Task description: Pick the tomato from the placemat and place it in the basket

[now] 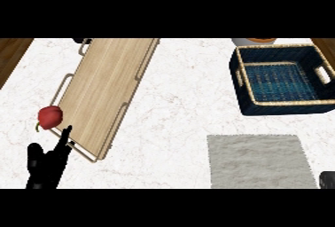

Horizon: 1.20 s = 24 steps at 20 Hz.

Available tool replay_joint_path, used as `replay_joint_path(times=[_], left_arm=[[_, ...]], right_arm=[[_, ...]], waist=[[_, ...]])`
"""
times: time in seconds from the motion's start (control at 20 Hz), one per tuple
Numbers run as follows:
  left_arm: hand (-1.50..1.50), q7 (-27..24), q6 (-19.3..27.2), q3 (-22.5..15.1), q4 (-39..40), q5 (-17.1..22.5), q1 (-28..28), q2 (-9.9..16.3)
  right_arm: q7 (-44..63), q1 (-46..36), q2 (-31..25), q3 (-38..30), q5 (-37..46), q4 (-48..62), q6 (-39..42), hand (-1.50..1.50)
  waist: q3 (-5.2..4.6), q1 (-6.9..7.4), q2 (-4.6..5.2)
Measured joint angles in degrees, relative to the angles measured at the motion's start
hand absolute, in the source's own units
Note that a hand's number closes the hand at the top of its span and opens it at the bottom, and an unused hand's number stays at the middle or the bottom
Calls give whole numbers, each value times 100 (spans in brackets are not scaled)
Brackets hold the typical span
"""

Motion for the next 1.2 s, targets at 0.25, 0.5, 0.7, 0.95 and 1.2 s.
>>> replay_joint_path(times=[0.25,0.5,0.7,0.95,1.2], left_arm=[[0,-7,-24,26,24,-34,-14,-19],[0,58,3,29,14,-99,-23,-52],[0,6,-134,83,17,-28,-9,-15],[0,11,-246,155,74,26,-32,5],[0,74,-192,163,33,-46,-19,-25]], right_arm=[[-429,60,-217,-248,-134,675,-140,150],[-831,332,-143,-650,-409,1158,-530,150],[-1325,612,-59,-855,-566,1534,-891,150],[-1973,804,-199,-1029,-757,2086,-1091,150],[-2203,1172,-519,-865,-214,2426,-1321,150]], waist=[[10,10,-3],[17,7,-5],[14,12,-2],[24,13,-10],[24,-6,-5]])
